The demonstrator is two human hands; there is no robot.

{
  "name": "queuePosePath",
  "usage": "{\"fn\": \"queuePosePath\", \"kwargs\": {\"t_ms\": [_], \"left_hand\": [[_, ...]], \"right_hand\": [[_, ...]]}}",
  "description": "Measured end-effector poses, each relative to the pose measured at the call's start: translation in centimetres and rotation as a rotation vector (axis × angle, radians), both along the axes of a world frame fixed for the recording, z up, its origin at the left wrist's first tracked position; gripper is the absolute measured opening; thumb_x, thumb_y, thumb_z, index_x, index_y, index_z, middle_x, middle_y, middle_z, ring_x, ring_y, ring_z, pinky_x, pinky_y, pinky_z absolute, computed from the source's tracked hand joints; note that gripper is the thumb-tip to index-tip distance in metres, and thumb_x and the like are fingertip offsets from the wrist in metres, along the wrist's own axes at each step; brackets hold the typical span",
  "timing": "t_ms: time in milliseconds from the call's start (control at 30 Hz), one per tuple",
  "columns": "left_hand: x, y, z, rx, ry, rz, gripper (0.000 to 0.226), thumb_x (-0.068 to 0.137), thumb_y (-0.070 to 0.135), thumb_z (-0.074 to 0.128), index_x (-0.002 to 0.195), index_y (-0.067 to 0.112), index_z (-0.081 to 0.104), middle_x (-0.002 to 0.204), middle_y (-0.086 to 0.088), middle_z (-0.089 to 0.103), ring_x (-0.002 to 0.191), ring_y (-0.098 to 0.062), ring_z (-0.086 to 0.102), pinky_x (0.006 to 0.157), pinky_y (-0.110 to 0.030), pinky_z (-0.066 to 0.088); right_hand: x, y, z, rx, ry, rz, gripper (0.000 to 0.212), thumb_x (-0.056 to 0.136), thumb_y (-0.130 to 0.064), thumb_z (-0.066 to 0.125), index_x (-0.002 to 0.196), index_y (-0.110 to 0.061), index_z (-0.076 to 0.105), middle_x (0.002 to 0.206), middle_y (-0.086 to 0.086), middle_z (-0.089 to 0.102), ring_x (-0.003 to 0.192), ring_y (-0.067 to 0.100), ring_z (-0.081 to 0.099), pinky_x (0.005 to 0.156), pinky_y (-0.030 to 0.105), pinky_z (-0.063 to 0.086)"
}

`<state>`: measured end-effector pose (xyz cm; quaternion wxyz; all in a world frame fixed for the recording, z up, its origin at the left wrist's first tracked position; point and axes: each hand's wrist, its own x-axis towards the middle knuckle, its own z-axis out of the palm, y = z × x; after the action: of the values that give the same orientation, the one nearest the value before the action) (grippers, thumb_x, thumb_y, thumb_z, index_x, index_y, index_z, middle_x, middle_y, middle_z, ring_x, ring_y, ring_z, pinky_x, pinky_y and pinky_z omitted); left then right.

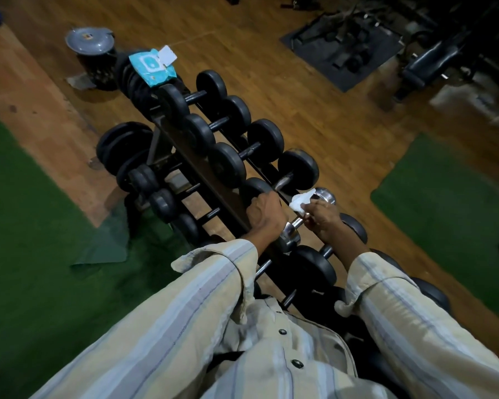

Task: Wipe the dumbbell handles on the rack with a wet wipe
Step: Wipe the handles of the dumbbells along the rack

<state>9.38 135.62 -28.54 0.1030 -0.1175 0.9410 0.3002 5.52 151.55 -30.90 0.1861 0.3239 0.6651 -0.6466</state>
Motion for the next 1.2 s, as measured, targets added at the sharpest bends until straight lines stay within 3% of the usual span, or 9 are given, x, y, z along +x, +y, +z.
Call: {"fn": "queuePosePath", "kwargs": {"t_ms": [333, 433, 500, 633, 767, 800, 933, 1067, 1200], "left_hand": [[1.1, 2.6, -0.1, -0.018, 0.005, 0.079, 0.012, 0.087, 0.008, 0.059, 0.097, 0.012, 0.065, 0.103, -0.013, 0.067, 0.093, -0.034, 0.065, 0.071, -0.036, 0.054], [2.0, 3.8, -0.3, -0.011, -0.014, 0.123, 0.016, 0.087, 0.011, 0.062, 0.101, 0.009, 0.067, 0.105, -0.014, 0.067, 0.096, -0.035, 0.065, 0.072, -0.037, 0.051], [2.6, 4.8, -0.4, -0.009, -0.024, 0.143, 0.018, 0.082, 0.016, 0.066, 0.099, 0.01, 0.067, 0.105, -0.014, 0.068, 0.096, -0.036, 0.064, 0.071, -0.036, 0.05], [3.6, 6.7, 0.1, -0.006, -0.059, 0.172, 0.022, 0.074, 0.019, 0.075, 0.093, 0.012, 0.067, 0.101, -0.012, 0.069, 0.093, -0.035, 0.066, 0.067, -0.034, 0.049], [4.7, 8.6, 0.5, -0.048, -0.05, 0.216, 0.015, 0.077, 0.018, 0.071, 0.091, 0.014, 0.067, 0.098, -0.011, 0.069, 0.091, -0.034, 0.068, 0.064, -0.032, 0.047], [4.9, 9.0, 0.4, -0.062, -0.051, 0.225, 0.014, 0.079, 0.02, 0.07, 0.092, 0.014, 0.067, 0.098, -0.011, 0.069, 0.091, -0.034, 0.068, 0.064, -0.031, 0.046], [6.1, 10.5, 0.2, -0.138, -0.059, 0.265, 0.014, 0.081, 0.026, 0.074, 0.087, 0.021, 0.063, 0.094, -0.006, 0.068, 0.089, -0.028, 0.068, 0.061, -0.03, 0.043], [6.9, 11.4, -0.1, -0.161, -0.093, 0.279, 0.011, 0.083, 0.021, 0.07, 0.092, 0.02, 0.064, 0.1, -0.006, 0.068, 0.092, -0.029, 0.067, 0.063, -0.031, 0.043], [6.4, 11.7, -0.3, -0.172, -0.108, 0.256, 0.019, 0.083, 0.019, 0.068, 0.102, 0.015, 0.068, 0.106, -0.008, 0.068, 0.097, -0.029, 0.067, 0.066, -0.031, 0.041]], "right_hand": [[0.6, 2.4, 0.0, 0.044, 0.009, 0.054, 0.036, 0.091, 0.005, 0.063, 0.119, -0.016, 0.06, 0.08, 0.016, 0.064, 0.047, 0.013, 0.053, 0.041, 0.022, 0.042], [0.6, 3.3, -0.2, 0.045, 0.011, 0.104, 0.031, 0.09, 0.009, 0.058, 0.107, -0.016, 0.067, 0.089, 0.021, 0.067, 0.05, 0.016, 0.053, 0.044, 0.023, 0.047], [0.8, 3.9, -0.4, 0.018, 0.007, 0.115, 0.03, 0.09, 0.012, 0.055, 0.1, -0.013, 0.067, 0.088, 0.02, 0.066, 0.049, 0.016, 0.052, 0.046, 0.024, 0.05], [1.0, 5.4, -1.2, -0.068, -0.014, 0.141, 0.036, 0.084, 0.014, 0.05, 0.112, 0.0, 0.069, 0.089, 0.02, 0.067, 0.055, 0.019, 0.058, 0.054, 0.026, 0.056], [1.4, 6.9, -1.8, -0.128, -0.059, 0.182, 0.005, 0.084, -0.004, 0.068, 0.088, 0.0, 0.07, 0.078, 0.018, 0.064, 0.055, 0.019, 0.052, 0.052, 0.025, 0.053], [1.4, 7.3, -2.1, -0.124, -0.055, 0.198, 0.007, 0.083, -0.006, 0.072, 0.084, 0.0, 0.068, 0.078, 0.018, 0.062, 0.053, 0.018, 0.052, 0.05, 0.025, 0.052], [1.5, 8.0, -3.8, 0.01, 0.045, 0.337, 0.01, 0.081, -0.001, 0.075, 0.08, -0.009, 0.069, 0.083, 0.013, 0.068, 0.071, 0.023, 0.066, 0.064, 0.031, 0.056], [0.9, 8.4, -5.9, 0.193, 0.151, 0.389, 0.036, 0.059, -0.006, 0.082, 0.088, -0.021, 0.069, 0.099, 0.012, 0.075, 0.09, 0.028, 0.073, 0.081, 0.041, 0.061], [0.8, 8.5, -5.3, 0.423, 0.373, 0.581, 0.028, 0.074, -0.009, 0.079, 0.1, -0.017, 0.076, 0.09, -0.002, 0.071, 0.087, 0.017, 0.069, 0.079, 0.028, 0.054]]}}
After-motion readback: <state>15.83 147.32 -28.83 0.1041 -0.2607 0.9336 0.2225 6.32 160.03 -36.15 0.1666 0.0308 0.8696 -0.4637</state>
